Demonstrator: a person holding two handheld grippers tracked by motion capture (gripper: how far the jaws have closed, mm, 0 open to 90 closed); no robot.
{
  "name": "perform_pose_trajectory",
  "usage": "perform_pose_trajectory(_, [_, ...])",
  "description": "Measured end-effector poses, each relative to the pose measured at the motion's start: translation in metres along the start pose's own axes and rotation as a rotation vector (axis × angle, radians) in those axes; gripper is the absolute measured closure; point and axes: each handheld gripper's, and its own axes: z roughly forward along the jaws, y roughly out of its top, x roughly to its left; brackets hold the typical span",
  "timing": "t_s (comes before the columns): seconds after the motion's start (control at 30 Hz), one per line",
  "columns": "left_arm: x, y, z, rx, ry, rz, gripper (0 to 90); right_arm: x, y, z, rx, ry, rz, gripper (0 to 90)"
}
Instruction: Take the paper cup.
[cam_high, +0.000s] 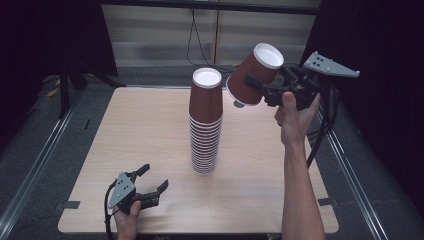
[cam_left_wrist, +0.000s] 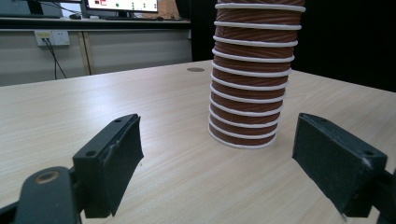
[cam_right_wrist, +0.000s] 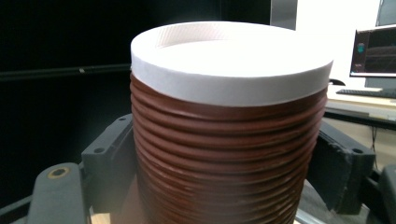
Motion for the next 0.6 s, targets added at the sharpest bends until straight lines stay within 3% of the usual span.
perform_pose_trajectory(0.3, [0.0, 0.0, 0.0, 0.0, 0.004, -0.009, 15.5, -0.007, -0.02, -0.006, 0.061, -0.032, 0.008, 19.1])
perform_pose_trajectory(0.6, [0.003, 0.001, 0.001, 0.013, -0.011, -0.038, 15.7, -0.012, -0.05, -0.017, 0.096, -0.036, 0.056, 19.2])
